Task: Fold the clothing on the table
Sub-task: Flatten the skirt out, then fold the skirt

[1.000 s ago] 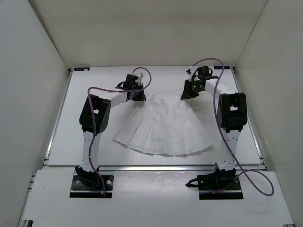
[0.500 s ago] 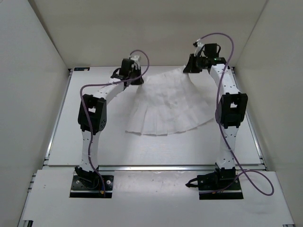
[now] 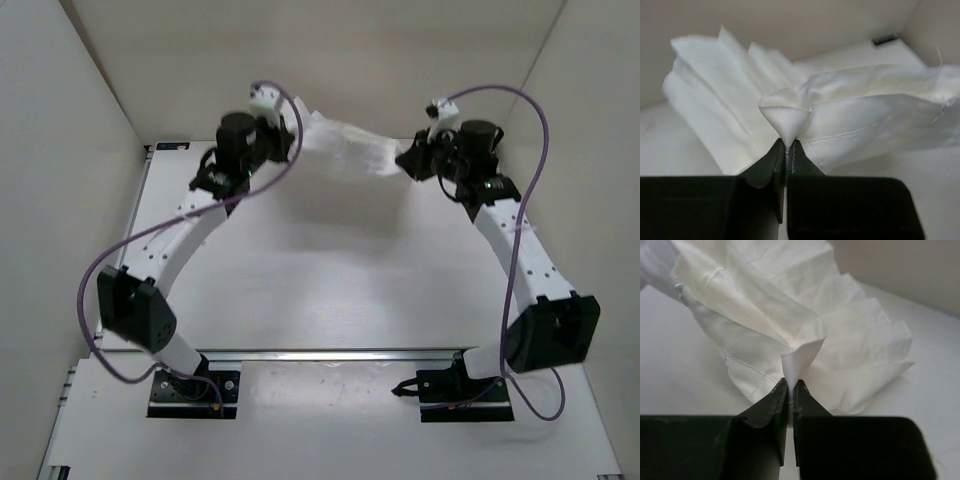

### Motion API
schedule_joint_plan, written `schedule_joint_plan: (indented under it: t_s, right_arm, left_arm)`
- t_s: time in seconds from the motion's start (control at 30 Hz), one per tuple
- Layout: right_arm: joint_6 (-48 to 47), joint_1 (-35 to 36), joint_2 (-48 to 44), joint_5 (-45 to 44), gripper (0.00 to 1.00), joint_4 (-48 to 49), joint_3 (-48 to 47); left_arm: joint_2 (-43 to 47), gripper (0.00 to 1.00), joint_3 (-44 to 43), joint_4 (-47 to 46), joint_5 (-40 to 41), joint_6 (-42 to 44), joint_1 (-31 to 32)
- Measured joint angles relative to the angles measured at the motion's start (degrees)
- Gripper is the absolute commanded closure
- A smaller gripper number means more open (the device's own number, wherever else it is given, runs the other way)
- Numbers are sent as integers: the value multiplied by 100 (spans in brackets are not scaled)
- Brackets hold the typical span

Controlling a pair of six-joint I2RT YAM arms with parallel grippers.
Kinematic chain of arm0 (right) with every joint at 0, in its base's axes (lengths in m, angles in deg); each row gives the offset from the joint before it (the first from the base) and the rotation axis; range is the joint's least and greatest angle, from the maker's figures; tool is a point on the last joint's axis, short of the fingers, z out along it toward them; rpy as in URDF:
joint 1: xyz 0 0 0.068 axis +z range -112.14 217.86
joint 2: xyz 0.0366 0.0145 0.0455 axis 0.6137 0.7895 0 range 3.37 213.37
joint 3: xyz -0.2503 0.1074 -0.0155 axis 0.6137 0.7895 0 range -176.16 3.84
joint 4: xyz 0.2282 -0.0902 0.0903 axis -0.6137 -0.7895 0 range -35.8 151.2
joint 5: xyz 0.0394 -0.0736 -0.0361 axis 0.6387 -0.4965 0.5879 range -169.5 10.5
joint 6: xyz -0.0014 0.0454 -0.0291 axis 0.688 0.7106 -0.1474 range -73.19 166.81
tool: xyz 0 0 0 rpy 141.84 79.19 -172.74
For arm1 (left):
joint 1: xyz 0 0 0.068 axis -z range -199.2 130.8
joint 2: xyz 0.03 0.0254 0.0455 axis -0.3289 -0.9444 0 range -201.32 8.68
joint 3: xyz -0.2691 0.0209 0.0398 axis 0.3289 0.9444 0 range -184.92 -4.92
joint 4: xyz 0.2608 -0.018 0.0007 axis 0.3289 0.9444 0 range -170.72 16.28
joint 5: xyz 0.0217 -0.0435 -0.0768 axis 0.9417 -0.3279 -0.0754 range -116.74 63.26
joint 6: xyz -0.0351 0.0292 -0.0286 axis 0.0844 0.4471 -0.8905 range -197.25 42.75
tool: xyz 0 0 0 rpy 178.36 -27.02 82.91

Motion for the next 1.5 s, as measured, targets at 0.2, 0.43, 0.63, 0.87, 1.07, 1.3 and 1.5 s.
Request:
schedule_joint_plan:
  t_s: [0.2, 0.43, 0.63, 0.87, 1.07, 1.3, 1.5]
  right_arm:
    - [63, 103, -1156, -120, 100, 376, 2988]
    - [417, 382, -1086, 151, 100, 35, 3613]
    - [525, 247, 103, 531, 100, 461, 2677]
    - [570, -22, 1705, 750, 100, 634, 2103]
    - [623, -236, 2756, 999, 82, 715, 1569]
    - [564, -531, 2911, 1001, 43, 501, 1019]
    - [527, -566, 2804, 876, 75, 247, 378]
  left_arm:
    - [1685, 100, 3735, 68, 470, -9, 761]
    - [2435, 100, 4601, 627, 431, -439, 597]
    - [1351, 100, 3985, 205, 105, -697, -175]
    - [-586, 100, 3589, -79, 20, -901, -221]
    - [-1512, 86, 2782, -96, -227, -1248, -455]
    - [-1823, 20, 2081, 378, -326, -1357, -634]
    - [-1716, 18, 1818, 660, -354, -1414, -715]
